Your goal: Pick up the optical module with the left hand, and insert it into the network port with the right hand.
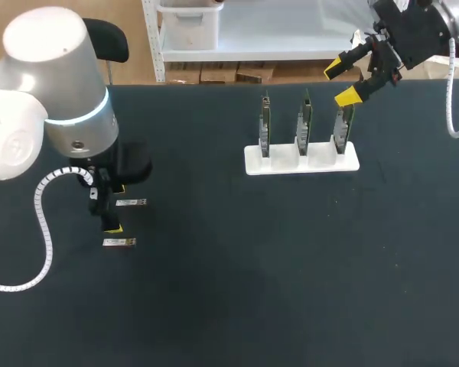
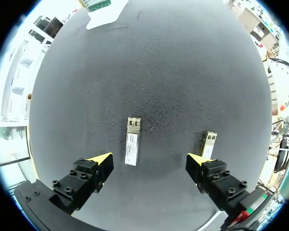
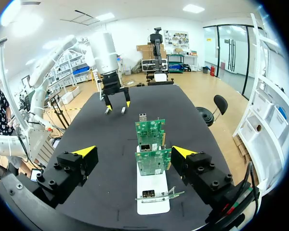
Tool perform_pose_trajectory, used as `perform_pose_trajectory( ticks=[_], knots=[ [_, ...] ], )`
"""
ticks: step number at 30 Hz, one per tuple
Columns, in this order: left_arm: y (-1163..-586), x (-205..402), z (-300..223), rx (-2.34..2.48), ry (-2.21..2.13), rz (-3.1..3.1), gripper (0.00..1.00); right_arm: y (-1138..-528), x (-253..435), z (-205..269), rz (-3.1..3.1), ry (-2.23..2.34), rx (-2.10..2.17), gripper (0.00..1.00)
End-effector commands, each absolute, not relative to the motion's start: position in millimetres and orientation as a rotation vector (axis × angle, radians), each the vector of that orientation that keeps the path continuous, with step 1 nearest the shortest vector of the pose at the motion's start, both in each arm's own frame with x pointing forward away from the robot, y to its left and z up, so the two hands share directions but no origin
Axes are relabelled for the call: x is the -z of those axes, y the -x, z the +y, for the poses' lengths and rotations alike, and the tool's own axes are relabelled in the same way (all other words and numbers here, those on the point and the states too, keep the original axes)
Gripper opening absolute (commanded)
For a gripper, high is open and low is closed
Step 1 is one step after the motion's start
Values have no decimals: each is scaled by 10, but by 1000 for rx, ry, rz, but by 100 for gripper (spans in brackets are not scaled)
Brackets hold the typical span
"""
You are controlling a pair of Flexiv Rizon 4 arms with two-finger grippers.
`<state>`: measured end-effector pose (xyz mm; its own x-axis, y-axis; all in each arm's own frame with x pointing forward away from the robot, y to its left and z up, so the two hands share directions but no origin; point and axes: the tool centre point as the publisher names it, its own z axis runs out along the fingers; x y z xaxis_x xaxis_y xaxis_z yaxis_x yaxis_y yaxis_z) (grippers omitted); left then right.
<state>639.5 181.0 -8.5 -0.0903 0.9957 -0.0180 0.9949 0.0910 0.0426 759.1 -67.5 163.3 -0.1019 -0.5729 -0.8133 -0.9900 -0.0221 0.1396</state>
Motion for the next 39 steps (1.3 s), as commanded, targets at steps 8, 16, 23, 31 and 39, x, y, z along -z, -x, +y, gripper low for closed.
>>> perform_pose_trajectory(
  ticks=[8, 16, 23, 31, 39],
  knots=[
    [-6447, 114, 1771, 3, -2092, 2302, 100, -7577, -1630, -680, 1718, 1632, -1000, 100],
    [-6470, 124, 1760, -1, -2101, 2304, 100, -7577, -1630, -680, 1718, 1632, -1000, 100],
    [-6492, 139, 1748, 2, -2102, 2313, 100, -7577, -1630, -680, 1718, 1632, -1000, 100],
    [-6514, 137, 1745, 0, -2104, 2311, 100, -7577, -1630, -680, 1718, 1632, -1000, 100],
    [-6506, 173, 1767, 0, -2114, 2319, 100, -7577, -1630, -680, 1718, 1632, -1000, 100]
  ],
)
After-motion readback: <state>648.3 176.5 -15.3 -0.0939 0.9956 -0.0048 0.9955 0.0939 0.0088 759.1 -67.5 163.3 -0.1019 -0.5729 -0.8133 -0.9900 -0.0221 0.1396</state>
